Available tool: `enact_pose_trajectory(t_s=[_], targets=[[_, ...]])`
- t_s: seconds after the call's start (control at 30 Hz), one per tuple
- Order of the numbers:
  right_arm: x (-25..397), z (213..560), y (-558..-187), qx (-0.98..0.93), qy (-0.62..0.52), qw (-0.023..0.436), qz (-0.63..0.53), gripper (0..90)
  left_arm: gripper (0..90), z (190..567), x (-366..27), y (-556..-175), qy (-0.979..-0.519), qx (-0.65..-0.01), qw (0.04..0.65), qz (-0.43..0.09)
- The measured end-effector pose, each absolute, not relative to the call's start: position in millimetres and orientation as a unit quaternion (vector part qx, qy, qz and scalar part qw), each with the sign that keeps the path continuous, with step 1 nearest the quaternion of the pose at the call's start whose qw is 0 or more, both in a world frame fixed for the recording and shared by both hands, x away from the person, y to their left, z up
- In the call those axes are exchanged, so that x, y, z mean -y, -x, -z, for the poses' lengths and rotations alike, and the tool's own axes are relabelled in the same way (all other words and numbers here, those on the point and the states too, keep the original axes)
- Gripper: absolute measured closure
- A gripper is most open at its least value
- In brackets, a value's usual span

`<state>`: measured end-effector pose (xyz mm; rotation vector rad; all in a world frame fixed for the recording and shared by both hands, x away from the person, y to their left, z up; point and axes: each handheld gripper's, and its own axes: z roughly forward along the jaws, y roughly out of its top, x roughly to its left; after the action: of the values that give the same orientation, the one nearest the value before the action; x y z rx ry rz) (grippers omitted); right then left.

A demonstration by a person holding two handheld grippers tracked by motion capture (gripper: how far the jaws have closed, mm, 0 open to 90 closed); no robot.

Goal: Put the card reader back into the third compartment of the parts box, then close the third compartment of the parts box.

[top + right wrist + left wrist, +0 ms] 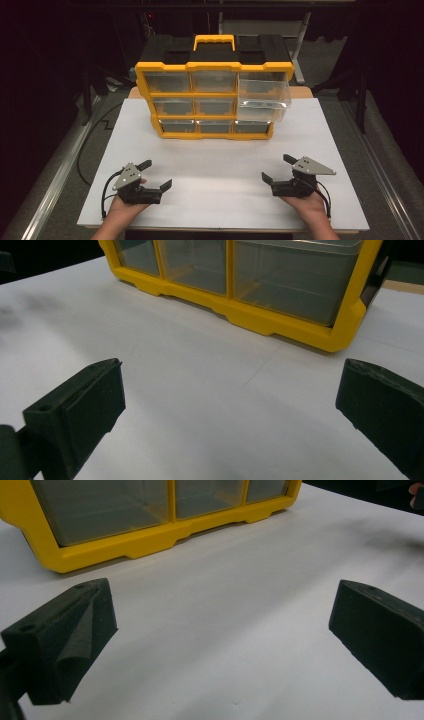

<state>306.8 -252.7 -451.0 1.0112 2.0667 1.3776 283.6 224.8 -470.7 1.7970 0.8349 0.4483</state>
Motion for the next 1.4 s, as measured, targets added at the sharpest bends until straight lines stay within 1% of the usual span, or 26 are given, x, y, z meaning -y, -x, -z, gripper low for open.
enact_pose_trajectory(t_s=[0.23,0.73,0.9,1.03,1.2,1.3,1.4], targets=[[252.5,449.2,-307.7,-0.751,-0.364,0.237,-0.497,0.3,0.2,471.4,-223.5,-283.7,-0.757,-0.347,0.519,-0.192],[254.7,449.8,-303.8,-0.753,-0.364,0.250,-0.488,0.4,0.2,470.4,-225.1,-281.7,-0.753,-0.349,0.523,-0.194],[253.1,450.4,-302.8,-0.755,-0.364,0.250,-0.485,2.0,0.2,469.5,-226.6,-279.0,-0.750,-0.349,0.526,-0.197],[253.4,449.8,-302.0,-0.757,-0.360,0.252,-0.485,6.2,0.2,469.5,-226.6,-279.4,-0.750,-0.348,0.527,-0.198],[255.3,449.7,-302.1,-0.754,-0.362,0.252,-0.487,16.3,0.2,469.6,-227.1,-279.9,-0.751,-0.347,0.526,-0.199],[255.8,449.9,-302.0,-0.756,-0.359,0.253,-0.486,18.5,0.2,469.8,-226.7,-279.9,-0.751,-0.346,0.526,-0.198],[256.2,450.0,-301.1,-0.756,-0.358,0.253,-0.486,22.8,0.2,469.8,-226.1,-279.6,-0.752,-0.345,0.526,-0.198]])
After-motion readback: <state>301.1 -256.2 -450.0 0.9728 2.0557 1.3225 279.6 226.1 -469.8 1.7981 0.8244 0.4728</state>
